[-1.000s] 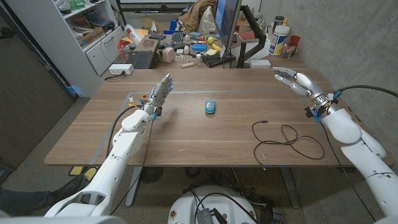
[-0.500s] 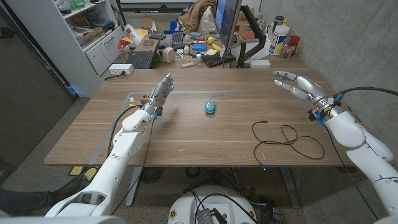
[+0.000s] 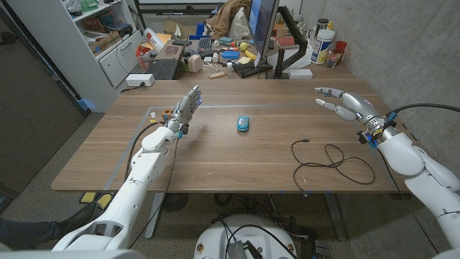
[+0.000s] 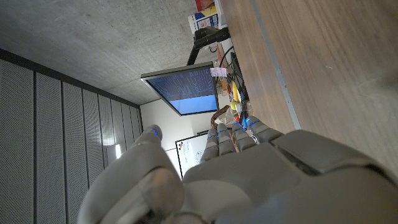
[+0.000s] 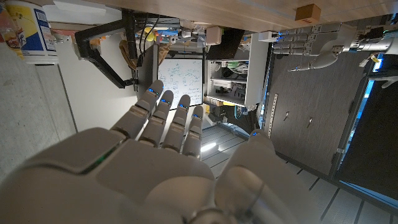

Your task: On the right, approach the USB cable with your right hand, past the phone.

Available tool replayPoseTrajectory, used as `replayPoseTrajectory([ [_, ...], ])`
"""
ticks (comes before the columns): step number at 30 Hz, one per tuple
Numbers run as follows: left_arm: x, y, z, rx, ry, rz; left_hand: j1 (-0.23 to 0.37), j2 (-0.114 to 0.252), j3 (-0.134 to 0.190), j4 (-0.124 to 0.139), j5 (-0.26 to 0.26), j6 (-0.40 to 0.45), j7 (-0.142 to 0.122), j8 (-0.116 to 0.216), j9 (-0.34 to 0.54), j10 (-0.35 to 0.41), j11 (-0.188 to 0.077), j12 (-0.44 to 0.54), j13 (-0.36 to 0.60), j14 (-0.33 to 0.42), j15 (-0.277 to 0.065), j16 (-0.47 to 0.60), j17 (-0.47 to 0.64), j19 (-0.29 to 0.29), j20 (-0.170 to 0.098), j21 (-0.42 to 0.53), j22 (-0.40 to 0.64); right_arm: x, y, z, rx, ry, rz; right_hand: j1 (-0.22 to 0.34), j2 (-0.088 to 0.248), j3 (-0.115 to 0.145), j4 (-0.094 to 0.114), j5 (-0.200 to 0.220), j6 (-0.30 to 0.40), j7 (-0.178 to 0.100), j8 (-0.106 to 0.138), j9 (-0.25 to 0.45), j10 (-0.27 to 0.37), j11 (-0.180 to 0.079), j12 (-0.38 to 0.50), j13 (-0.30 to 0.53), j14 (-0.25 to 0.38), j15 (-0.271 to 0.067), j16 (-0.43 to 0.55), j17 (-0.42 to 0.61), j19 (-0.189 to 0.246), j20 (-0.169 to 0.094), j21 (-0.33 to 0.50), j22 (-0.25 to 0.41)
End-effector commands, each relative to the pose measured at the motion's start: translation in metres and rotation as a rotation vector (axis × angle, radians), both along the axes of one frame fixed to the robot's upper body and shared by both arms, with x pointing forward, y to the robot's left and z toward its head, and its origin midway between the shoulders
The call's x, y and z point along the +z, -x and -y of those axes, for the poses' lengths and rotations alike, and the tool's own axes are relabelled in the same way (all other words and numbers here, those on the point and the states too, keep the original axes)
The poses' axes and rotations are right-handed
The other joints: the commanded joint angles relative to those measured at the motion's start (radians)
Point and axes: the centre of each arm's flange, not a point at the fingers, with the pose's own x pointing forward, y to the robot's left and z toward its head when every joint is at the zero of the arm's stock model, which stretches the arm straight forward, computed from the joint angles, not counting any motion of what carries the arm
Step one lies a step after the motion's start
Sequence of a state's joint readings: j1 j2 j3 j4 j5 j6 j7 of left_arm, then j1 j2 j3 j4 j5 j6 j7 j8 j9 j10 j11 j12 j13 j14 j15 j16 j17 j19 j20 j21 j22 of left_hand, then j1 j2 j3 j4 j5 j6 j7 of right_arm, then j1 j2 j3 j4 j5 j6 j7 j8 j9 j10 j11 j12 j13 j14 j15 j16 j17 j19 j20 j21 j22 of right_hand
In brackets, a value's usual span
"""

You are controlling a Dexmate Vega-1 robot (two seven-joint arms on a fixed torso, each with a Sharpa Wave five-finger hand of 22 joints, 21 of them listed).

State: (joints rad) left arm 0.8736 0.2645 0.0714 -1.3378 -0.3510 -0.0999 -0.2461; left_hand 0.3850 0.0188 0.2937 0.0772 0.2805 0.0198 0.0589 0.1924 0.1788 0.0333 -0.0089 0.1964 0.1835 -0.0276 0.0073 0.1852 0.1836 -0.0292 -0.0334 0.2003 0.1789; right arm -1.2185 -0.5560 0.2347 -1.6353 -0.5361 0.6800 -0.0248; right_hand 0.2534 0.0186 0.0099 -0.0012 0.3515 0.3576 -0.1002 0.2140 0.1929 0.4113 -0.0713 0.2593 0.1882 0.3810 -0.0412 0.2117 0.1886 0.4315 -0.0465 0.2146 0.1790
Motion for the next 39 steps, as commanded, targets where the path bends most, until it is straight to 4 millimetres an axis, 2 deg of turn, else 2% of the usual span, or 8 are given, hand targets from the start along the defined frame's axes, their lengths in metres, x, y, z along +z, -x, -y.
replayPoseTrajectory([
  [1,0.000,-0.001,-0.002,-0.001,-0.004,-0.007,0.009,0.001,-0.005,-0.003,-0.001,0.003,0.002,0.004,0.006,0.001,-0.004,0.006,0.005,-0.003,-0.001,0.003,0.002,-0.011,-0.006,0.001,0.002,-0.005,0.001,-0.001,-0.037,0.039,-0.001,0.001,0.002,-0.001,-0.001,0.006,0.010,-0.003,0.003,0.003,0.011,-0.001,0.005,0.004,0.007,-0.114,-0.005,0.001,0.012,-0.097,-0.003,0.003],
  [39,0.007,-0.008,-0.001,-0.013,-0.015,-0.004,0.014,0.007,-0.007,-0.004,-0.004,0.004,0.000,0.003,0.006,0.002,-0.007,0.005,0.005,-0.004,-0.001,0.003,0.002,-0.012,-0.001,0.001,0.002,-0.030,0.007,0.008,-0.164,0.092,-0.061,0.007,0.013,-0.002,-0.001,0.024,0.033,-0.011,0.007,0.004,0.031,-0.008,0.007,0.005,0.026,-0.121,-0.005,0.002,0.019,-0.101,-0.005,0.004],
])
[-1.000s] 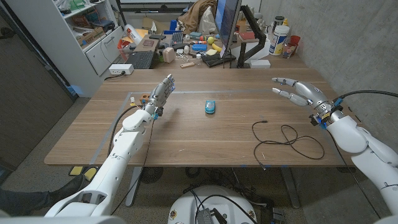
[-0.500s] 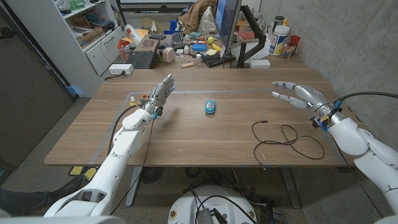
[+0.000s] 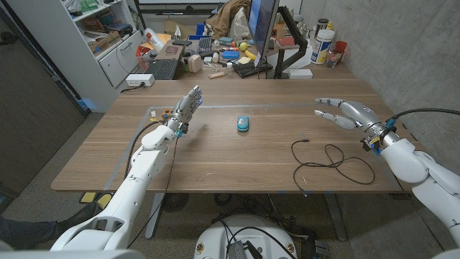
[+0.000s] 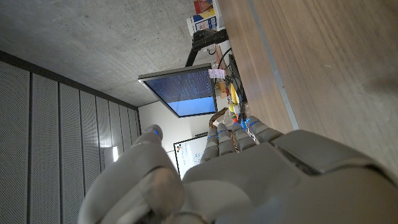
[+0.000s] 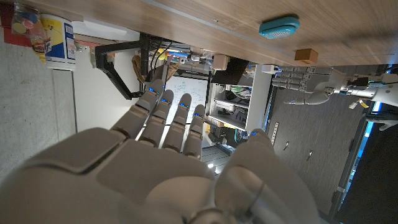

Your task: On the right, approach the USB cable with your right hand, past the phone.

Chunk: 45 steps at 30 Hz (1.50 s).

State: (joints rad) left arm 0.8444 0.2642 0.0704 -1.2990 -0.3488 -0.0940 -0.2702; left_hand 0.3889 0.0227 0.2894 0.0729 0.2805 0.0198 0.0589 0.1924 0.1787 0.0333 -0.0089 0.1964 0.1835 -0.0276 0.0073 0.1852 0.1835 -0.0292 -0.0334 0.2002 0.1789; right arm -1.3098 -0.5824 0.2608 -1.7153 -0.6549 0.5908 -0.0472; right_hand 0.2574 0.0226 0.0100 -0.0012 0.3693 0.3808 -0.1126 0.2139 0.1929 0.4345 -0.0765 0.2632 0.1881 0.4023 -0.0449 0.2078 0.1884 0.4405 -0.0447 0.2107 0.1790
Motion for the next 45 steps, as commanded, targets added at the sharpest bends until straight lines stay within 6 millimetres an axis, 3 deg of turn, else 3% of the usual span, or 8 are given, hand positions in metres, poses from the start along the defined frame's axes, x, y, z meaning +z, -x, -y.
replayPoseTrajectory([
  [1,0.004,-0.001,0.001,-0.002,-0.007,0.010,0.010,0.004,-0.003,0.000,-0.004,0.004,0.000,0.003,0.006,0.002,-0.006,0.006,0.005,-0.004,-0.001,0.003,0.002,-0.012,-0.001,0.001,0.002,-0.010,0.001,0.005,-0.044,0.000,-0.015,0.004,0.009,-0.002,-0.001,0.006,0.010,0.001,0.007,0.004,0.008,-0.002,0.003,0.006,0.006,-0.118,-0.001,0.002,0.010,-0.103,-0.002,0.004],
  [45,0.006,0.003,0.006,-0.004,-0.019,0.017,0.015,0.009,-0.006,-0.001,-0.007,0.007,0.000,0.004,0.006,0.003,-0.007,0.006,0.005,-0.004,-0.002,0.003,0.002,-0.013,0.001,0.001,0.002,-0.036,0.004,0.010,-0.100,0.002,-0.038,0.015,0.019,-0.003,-0.004,0.021,0.033,-0.004,0.010,0.004,0.027,-0.008,0.004,0.006,0.023,-0.118,-0.002,0.002,0.018,-0.099,-0.002,0.005],
])
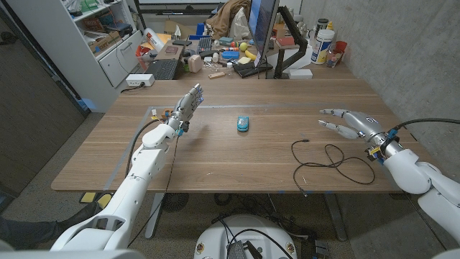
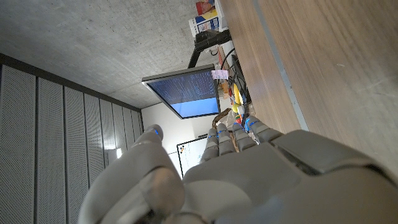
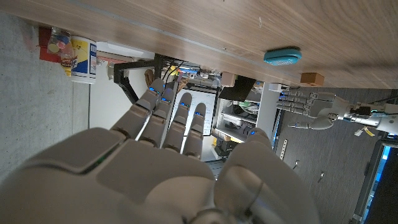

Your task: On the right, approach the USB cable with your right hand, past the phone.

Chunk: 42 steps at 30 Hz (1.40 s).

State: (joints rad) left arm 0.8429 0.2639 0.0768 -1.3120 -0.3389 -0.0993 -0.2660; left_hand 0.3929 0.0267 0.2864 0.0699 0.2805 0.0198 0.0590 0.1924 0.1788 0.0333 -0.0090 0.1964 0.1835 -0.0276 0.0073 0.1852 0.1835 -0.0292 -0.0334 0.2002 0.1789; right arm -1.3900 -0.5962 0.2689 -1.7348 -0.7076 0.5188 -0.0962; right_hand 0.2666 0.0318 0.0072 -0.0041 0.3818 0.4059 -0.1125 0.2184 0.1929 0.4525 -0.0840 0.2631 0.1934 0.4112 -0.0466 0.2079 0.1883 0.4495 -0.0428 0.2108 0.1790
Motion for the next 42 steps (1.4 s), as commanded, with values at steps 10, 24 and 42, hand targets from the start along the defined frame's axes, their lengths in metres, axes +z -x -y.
replayPoseTrajectory([
  [10,0.001,0.000,0.000,-0.005,-0.009,0.000,0.012,0.006,-0.004,0.002,-0.008,0.008,-0.001,0.004,0.006,0.002,-0.004,0.005,0.005,-0.007,-0.002,0.002,0.002,-0.014,0.002,0.001,0.002,-0.013,0.004,-0.004,-0.028,-0.015,-0.003,0.007,0.013,0.000,-0.001,0.012,0.014,-0.007,0.006,0.004,0.018,0.001,0.006,0.001,0.025,-0.121,0.000,0.002,0.016,-0.102,0.000,0.006],
  [24,0.004,-0.002,0.004,-0.016,-0.018,0.009,0.014,0.007,-0.005,0.002,-0.009,0.010,-0.002,0.004,0.006,0.003,-0.006,0.005,0.005,-0.007,-0.003,0.003,0.002,-0.014,0.001,0.001,0.002,-0.022,0.004,-0.005,-0.044,-0.029,-0.015,0.009,0.017,0.001,-0.001,0.014,0.020,-0.010,0.006,0.004,0.021,-0.004,0.005,0.001,0.028,-0.119,-0.001,0.002,0.018,-0.101,0.000,0.006],
  [42,0.000,-0.002,0.004,-0.010,-0.007,0.001,0.015,0.009,-0.007,0.001,-0.010,0.010,-0.003,0.004,0.006,0.002,-0.008,0.005,0.005,-0.007,-0.003,0.003,0.002,-0.015,0.002,0.001,0.002,-0.030,-0.002,-0.005,-0.046,-0.043,-0.052,0.011,0.022,0.000,0.000,0.017,0.024,-0.011,0.005,0.004,0.021,0.000,0.003,0.002,0.030,-0.118,-0.003,0.003,0.017,-0.097,-0.002,0.007],
])
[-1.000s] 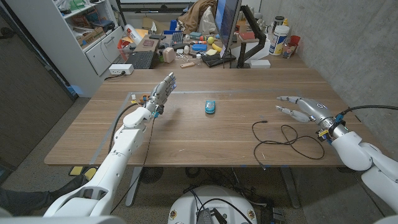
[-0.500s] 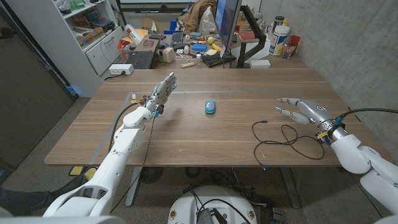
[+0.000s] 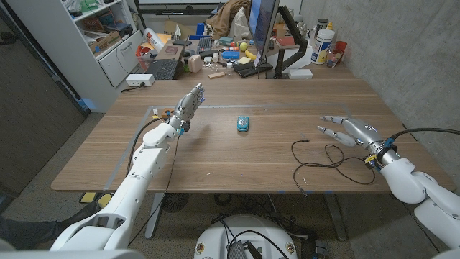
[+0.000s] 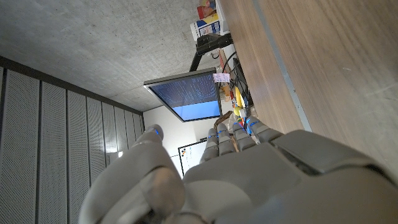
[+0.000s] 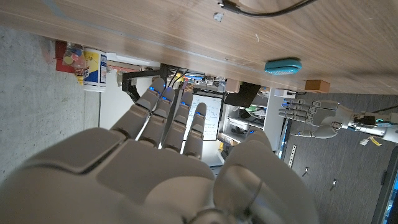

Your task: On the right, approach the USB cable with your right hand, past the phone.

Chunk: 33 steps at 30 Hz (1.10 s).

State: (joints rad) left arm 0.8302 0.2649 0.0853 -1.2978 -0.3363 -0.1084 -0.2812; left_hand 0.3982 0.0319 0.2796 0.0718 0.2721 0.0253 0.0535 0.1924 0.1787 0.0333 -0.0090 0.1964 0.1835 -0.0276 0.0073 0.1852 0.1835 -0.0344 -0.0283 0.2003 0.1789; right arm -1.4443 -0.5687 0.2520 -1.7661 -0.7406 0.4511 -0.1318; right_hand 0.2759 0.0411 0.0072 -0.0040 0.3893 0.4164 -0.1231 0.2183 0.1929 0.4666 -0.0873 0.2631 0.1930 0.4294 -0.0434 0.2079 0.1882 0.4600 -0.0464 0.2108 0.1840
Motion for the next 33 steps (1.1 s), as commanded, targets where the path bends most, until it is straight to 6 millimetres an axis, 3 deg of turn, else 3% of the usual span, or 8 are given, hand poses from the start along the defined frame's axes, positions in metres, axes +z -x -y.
replayPoseTrajectory([
  [1,-0.003,0.000,0.001,0.003,0.007,-0.007,0.010,0.003,0.000,-0.001,-0.002,0.004,0.003,0.003,0.006,0.002,-0.006,0.005,0.005,-0.007,-0.003,0.003,0.002,-0.010,-0.003,0.001,0.002,-0.006,-0.004,0.002,-0.004,-0.018,-0.030,0.001,0.013,0.000,0.000,0.010,0.013,-0.001,0.005,0.004,0.007,0.004,0.003,0.002,0.011,-0.120,-0.003,0.003,0.006,-0.093,-0.002,0.002],
  [33,-0.001,0.001,0.006,0.013,0.005,-0.002,0.012,0.006,-0.004,-0.001,-0.004,0.008,0.003,0.004,0.006,0.002,-0.007,0.005,0.005,-0.007,-0.002,0.003,0.002,-0.011,-0.002,0.001,0.003,-0.021,-0.011,0.008,-0.028,-0.001,-0.057,0.007,0.020,-0.001,-0.001,0.015,0.022,-0.015,0.003,0.005,0.008,-0.006,-0.002,0.002,0.005,-0.117,-0.010,0.003,-0.017,-0.081,-0.010,0.004],
])
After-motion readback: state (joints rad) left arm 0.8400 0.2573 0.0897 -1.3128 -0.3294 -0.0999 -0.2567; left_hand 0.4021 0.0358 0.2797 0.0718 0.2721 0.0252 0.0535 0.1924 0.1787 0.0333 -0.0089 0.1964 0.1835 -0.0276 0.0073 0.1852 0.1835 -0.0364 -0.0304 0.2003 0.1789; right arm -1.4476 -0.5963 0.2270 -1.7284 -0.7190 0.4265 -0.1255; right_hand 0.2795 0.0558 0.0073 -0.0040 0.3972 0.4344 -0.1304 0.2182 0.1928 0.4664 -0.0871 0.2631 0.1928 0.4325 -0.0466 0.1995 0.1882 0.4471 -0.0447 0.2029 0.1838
